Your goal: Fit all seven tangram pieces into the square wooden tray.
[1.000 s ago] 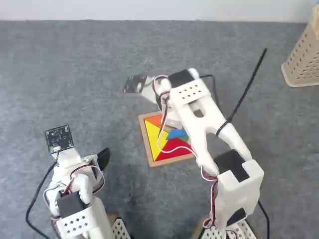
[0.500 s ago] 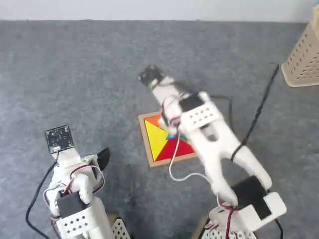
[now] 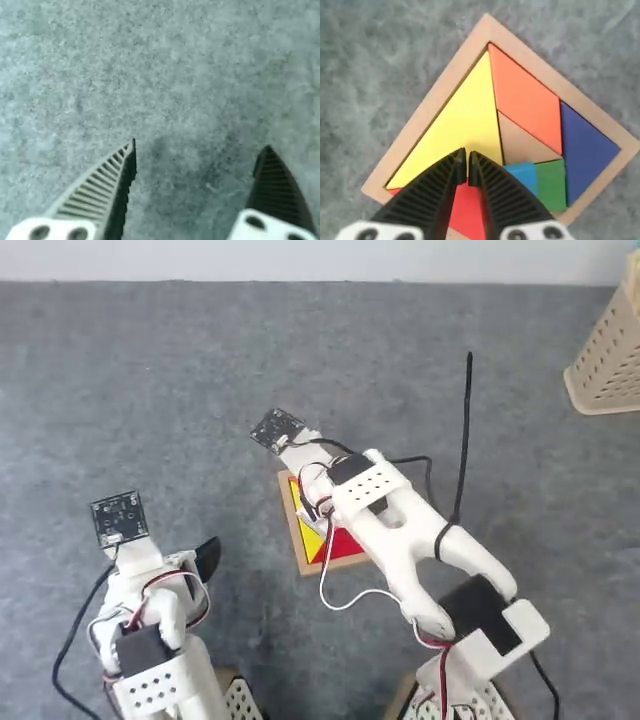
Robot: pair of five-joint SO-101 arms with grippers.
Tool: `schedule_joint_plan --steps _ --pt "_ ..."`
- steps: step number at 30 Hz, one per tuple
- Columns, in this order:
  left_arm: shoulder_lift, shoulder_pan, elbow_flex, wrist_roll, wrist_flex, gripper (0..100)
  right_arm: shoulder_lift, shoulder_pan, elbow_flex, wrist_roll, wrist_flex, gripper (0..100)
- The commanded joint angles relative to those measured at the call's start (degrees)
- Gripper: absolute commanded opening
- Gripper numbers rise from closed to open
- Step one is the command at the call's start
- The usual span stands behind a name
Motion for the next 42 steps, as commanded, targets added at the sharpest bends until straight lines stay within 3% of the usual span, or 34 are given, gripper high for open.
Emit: schedule_joint_plan --steps 1,32,39,42 --pt "-0.70 0.09 -0.75 -0.09 -0.09 35 -0.75 1.27 -3.08 -0.35 -0.92 0.6" --pt "-0.70 0.09 -0.75 -0.09 -0.09 35 -2.51 7.96 1.23 4.57 4.62 0.6" --pt "-0.70 0.09 -0.75 -0.09 -0.09 35 -14.29 9.10 1.49 -2.81 -0.22 0.6" --pt "-0.70 0.09 -0.75 -0.09 -0.09 35 -12.88 10.33 1.32 -2.64 -1.63 0.6"
